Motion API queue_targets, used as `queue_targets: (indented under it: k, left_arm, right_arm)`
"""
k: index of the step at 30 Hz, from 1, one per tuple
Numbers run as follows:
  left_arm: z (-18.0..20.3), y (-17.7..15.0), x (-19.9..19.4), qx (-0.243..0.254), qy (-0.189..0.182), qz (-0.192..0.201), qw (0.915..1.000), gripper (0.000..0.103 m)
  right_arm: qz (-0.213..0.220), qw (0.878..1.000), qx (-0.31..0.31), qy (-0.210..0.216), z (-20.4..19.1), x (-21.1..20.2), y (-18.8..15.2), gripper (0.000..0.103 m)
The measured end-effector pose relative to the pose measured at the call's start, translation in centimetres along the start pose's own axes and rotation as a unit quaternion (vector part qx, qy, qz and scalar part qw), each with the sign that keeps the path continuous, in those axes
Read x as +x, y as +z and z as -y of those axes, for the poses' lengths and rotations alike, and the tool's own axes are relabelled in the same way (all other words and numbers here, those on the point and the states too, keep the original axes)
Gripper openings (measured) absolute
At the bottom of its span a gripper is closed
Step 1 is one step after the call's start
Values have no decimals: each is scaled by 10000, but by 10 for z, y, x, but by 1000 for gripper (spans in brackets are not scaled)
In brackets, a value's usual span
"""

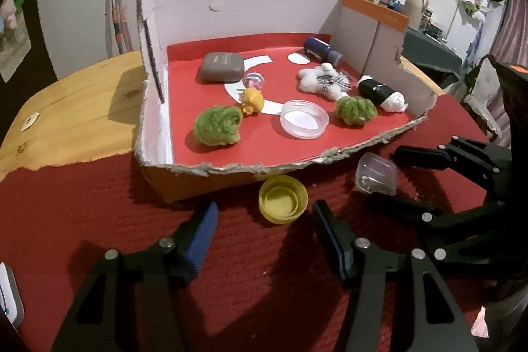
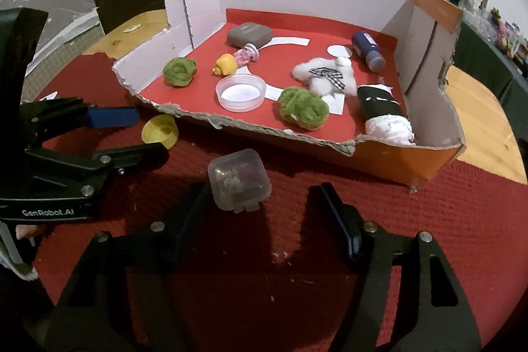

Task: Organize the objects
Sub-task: 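Grasp the yellow bottle cap with left tool while right tool grasps the clear plastic box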

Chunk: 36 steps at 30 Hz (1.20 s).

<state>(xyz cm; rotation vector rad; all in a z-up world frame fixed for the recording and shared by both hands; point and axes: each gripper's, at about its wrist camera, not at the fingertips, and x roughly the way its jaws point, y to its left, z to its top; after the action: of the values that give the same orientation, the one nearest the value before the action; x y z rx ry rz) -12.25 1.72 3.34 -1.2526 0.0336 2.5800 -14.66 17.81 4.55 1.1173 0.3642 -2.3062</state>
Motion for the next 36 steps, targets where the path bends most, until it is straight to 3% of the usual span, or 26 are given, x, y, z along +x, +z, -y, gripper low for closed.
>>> queue_targets:
  k: [11, 14, 16, 25, 36]
  left_arm:
    - [3, 2, 3, 89, -28, 39, 9999, 61]
    - [5, 2, 3, 111, -33, 63, 9999, 48]
    - [6, 2, 2, 113, -86, 83, 9999, 32]
    - [15, -5, -6, 119, -145, 135, 9997, 32]
    - [25, -23, -38, 97, -195, 492, 9986, 32]
  right_arm:
    - [29, 9999, -121, -27, -6, 3, 3, 54]
    - [46, 9998, -201, -9, -10, 3, 3, 46]
    - [75, 9996, -285, 38, -13, 2, 3, 34]
    - [208, 9988, -439, 62, -25, -8, -2, 33]
    - [476, 9982, -352, 69, -29, -39, -18, 33]
